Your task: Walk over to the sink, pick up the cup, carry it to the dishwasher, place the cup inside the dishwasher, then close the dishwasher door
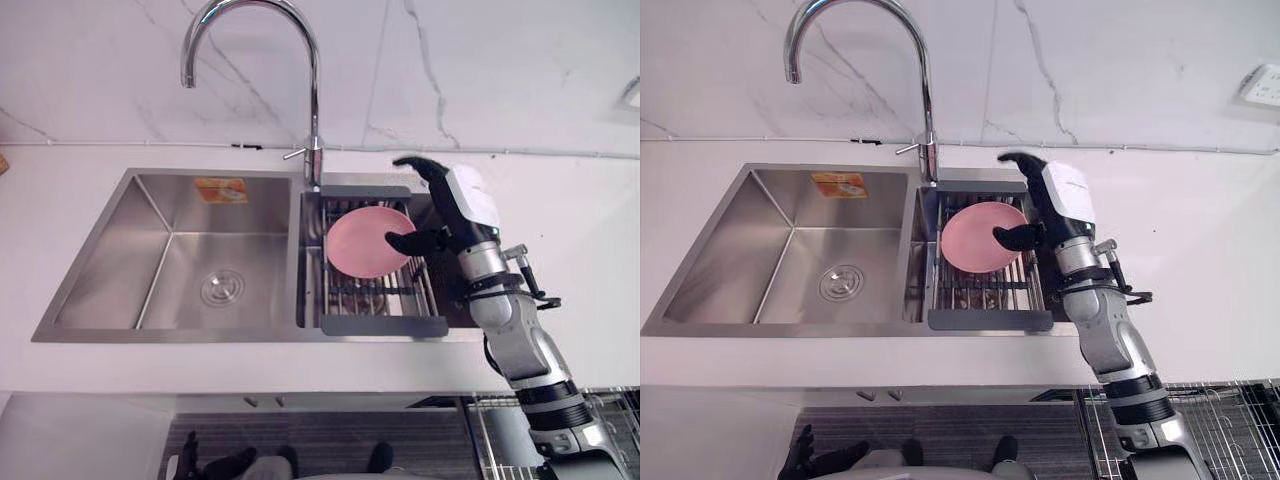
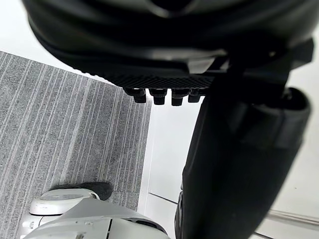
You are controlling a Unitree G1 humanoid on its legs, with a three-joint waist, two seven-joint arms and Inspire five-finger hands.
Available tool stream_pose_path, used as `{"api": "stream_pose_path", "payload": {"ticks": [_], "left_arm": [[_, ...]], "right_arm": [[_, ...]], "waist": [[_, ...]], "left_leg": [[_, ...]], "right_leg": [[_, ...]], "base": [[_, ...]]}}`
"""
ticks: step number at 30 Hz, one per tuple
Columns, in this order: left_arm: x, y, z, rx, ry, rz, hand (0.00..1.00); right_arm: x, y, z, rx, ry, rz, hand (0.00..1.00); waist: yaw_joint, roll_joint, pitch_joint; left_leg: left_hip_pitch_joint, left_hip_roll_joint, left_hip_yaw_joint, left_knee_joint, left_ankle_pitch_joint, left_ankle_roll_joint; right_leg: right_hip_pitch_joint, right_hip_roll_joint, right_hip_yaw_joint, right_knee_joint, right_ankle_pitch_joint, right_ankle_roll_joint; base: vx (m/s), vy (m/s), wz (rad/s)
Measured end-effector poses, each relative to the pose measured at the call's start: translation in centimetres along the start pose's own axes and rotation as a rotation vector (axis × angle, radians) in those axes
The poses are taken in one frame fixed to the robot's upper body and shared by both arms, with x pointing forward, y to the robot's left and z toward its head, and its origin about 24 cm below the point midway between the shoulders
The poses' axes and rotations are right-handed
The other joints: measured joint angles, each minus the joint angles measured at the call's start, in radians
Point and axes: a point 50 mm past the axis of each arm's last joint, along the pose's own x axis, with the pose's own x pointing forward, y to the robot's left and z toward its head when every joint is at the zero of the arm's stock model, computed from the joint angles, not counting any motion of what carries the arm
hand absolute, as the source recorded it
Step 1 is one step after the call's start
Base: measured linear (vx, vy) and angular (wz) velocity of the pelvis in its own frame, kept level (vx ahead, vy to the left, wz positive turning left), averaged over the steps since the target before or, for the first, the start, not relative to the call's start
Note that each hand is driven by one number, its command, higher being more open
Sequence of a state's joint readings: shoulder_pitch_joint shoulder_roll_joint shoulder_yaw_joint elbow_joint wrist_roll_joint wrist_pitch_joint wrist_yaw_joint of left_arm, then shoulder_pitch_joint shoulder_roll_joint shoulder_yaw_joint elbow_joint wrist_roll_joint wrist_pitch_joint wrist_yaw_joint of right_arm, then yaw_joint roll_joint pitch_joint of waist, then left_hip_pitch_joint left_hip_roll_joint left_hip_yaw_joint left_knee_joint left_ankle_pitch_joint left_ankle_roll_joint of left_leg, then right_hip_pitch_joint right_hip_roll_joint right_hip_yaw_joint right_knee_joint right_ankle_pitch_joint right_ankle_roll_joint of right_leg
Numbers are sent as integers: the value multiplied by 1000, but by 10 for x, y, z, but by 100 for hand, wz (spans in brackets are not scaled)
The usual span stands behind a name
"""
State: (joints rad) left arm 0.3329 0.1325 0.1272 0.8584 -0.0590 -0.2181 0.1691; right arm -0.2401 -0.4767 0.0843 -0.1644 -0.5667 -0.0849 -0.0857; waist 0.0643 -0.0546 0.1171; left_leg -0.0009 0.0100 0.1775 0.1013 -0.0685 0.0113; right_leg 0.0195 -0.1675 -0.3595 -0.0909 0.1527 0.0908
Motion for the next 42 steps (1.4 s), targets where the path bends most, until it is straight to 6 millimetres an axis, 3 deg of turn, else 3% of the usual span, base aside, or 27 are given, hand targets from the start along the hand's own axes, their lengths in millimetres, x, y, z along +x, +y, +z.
{"api": "stream_pose_path", "payload": {"ticks": [4,14,21,30,42], "left_arm": [[-2,2,-4,1,10,7,100],[-2,6,-5,6,12,12,100],[-1,4,2,5,-7,6,100],[2,3,4,9,11,1,100],[4,1,7,12,14,-3,100]], "right_arm": [[-12,-8,10,-37,-61,34,100],[-30,3,7,-248,-68,400,100],[-32,10,0,-318,1,450,100],[-29,37,3,-326,-31,578,100],[-24,50,-4,-411,-7,647,100]], "waist": [[-7,-12,-8],[-28,-25,-16],[-29,-29,-18],[-17,-44,-27],[6,-46,-26]], "left_leg": [[7,1,10,-2,-3,0],[8,3,31,-16,-9,-8],[6,4,33,-15,-12,-4],[-3,5,28,-7,-12,-4],[-15,4,9,-6,-11,-2]], "right_leg": [[1,0,9,0,0,0],[-17,4,31,4,-3,-1],[-20,6,33,5,-3,-1],[-21,5,29,5,-3,-1],[-21,5,11,5,-4,-1]], "base": [[-14,12,-9],[-4,8,-6],[10,1,-1],[-32,-1,2],[-6,2,4]]}}
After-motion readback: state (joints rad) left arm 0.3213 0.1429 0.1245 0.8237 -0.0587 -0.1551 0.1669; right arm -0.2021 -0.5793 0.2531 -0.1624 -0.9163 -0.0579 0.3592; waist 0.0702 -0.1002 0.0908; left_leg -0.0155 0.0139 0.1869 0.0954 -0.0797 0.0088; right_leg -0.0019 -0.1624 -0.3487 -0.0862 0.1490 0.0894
